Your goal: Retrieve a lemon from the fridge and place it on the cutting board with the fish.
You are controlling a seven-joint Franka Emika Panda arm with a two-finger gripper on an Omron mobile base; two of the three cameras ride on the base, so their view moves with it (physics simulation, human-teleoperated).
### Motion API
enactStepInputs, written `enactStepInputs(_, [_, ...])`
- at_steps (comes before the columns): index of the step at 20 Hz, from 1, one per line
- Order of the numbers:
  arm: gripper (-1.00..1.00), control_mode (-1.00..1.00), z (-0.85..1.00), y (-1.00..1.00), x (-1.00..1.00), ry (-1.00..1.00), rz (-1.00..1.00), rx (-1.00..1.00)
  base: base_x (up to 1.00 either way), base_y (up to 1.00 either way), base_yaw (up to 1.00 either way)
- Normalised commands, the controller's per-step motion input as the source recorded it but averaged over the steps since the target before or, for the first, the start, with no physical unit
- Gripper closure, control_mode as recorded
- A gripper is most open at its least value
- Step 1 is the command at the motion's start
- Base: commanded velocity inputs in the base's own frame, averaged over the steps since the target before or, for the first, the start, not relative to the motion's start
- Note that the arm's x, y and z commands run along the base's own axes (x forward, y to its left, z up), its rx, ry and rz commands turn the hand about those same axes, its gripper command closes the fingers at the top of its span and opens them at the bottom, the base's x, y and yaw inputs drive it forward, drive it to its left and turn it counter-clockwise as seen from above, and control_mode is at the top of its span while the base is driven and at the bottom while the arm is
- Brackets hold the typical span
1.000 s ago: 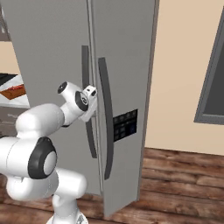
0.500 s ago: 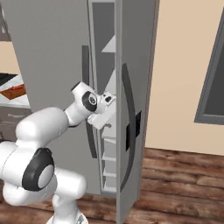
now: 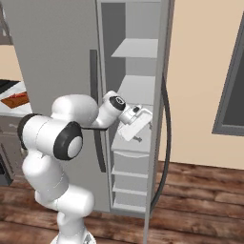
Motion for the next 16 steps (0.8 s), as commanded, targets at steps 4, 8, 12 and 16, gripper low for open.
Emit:
enactStepInputs(4, [-1.0, -1.0, 0.0, -0.38, 0.04, -0.16, -0.17, -0.17, 0.0, 0.0, 0.0])
enactStepInputs(8, [-1.0, -1.0, 0.0, -0.11, -0.22, -0.42, -0.03, -0.11, 0.0, 0.0, 0.0])
enactStepInputs(12, [-1.0, -1.0, 0.05, 0.56, -0.44, -0.38, 0.0, -0.05, 0.0, 0.0, 0.0])
enactStepInputs(16, [-1.0, -1.0, 0.0, 0.8, -0.22, -0.02, 0.0, 0.02, 0.0, 0.0, 0.0])
